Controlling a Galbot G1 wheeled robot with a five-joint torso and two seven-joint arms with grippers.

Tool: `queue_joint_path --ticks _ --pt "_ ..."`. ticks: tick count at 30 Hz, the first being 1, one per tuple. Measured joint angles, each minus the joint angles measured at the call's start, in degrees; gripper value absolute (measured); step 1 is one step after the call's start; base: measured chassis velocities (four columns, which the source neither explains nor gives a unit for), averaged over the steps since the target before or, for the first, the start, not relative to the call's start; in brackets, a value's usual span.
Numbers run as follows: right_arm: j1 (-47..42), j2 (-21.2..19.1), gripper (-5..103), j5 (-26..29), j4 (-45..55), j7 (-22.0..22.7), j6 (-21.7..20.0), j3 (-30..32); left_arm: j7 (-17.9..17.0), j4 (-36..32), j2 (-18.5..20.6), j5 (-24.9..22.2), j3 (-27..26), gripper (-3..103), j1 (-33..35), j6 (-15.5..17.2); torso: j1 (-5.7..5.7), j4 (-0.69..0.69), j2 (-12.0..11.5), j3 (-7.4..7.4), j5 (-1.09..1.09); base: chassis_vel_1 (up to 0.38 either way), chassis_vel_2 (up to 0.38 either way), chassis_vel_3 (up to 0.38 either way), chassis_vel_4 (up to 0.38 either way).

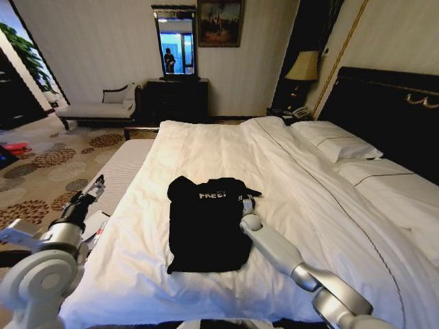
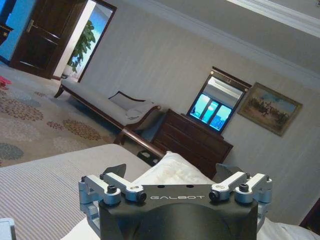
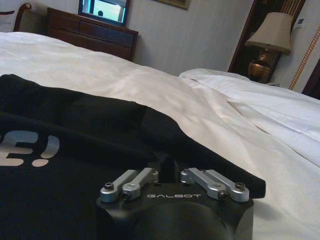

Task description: Fold the clothes on the bed.

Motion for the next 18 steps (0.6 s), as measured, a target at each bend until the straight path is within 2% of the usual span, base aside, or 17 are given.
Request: queue_joint_path --ticks 1,3,4,5,10,18 --pt "0.10 0.08 13 0.00 -0.15 -0.14 0.12 -0.02 0.00 0.06 0.03 0.05 0.00 100 -0.01 -0.02 0.00 0.00 0.00 0.00 0.00 0.000 0.000 0.000 0.000" --pt "0.21 0.15 13 0.03 -0.23 -0.34 0.28 -0.11 0.00 0.14 0.05 0.11 0.00 100 -0.01 -0.03 0.00 0.00 0.00 0.00 0.00 0.000 0.000 0.000 0.000" --pt "0.23 0.16 3 0.06 -0.22 -0.41 0.37 -0.19 0.00 0.18 0.06 0.15 0.00 100 0.00 -0.05 0.00 0.00 0.00 0.00 0.00 0.000 0.000 0.000 0.000" --pt "0.24 0.16 1 0.11 -0.16 -0.48 0.51 -0.27 0.00 0.22 0.08 0.18 0.00 100 0.01 -0.05 0.00 0.00 0.00 0.00 0.00 0.000 0.000 0.000 0.000" --pt "0.27 -0.11 0 0.43 1.12 -0.83 1.30 -0.27 0.00 0.38 0.12 0.25 0.00 100 0.02 -0.07 0.00 0.00 0.00 0.00 0.00 0.000 0.000 0.000 0.000" --pt "1.44 -2.97 0 2.64 4.39 -0.98 3.26 1.63 0.02 0.73 0.13 0.84 0.38 100 -0.04 -0.12 0.00 0.00 0.00 0.00 0.00 0.000 0.000 0.000 0.000"
